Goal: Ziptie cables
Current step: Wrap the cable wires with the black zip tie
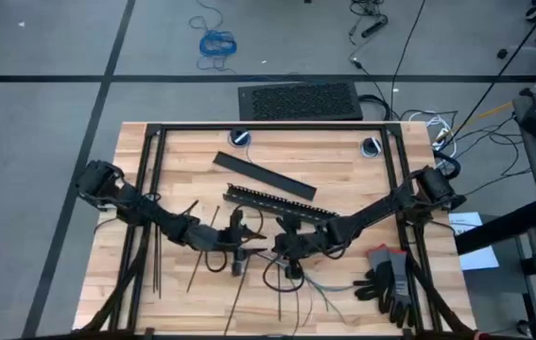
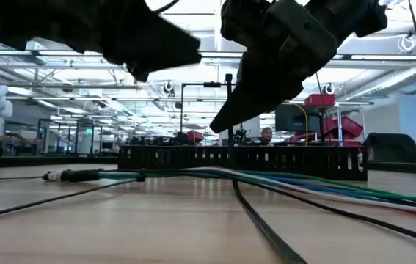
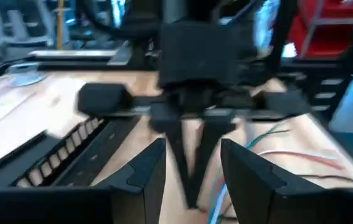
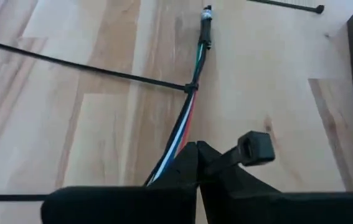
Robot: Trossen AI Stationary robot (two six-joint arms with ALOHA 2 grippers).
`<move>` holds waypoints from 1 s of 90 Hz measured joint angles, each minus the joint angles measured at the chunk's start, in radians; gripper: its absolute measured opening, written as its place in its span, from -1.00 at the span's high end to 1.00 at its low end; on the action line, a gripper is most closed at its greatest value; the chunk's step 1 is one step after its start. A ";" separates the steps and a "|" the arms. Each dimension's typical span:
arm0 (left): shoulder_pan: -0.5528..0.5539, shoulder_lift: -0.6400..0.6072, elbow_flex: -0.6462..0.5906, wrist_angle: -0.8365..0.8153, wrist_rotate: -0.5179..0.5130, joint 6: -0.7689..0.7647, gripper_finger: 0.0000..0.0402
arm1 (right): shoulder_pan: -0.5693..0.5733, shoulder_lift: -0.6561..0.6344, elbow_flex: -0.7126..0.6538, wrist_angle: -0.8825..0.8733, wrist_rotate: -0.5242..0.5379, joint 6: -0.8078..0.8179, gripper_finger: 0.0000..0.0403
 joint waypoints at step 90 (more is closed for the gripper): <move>0.078 0.240 0.001 0.357 0.074 -0.094 0.85 | 0.000 0.000 0.000 0.053 0.049 -0.028 1.00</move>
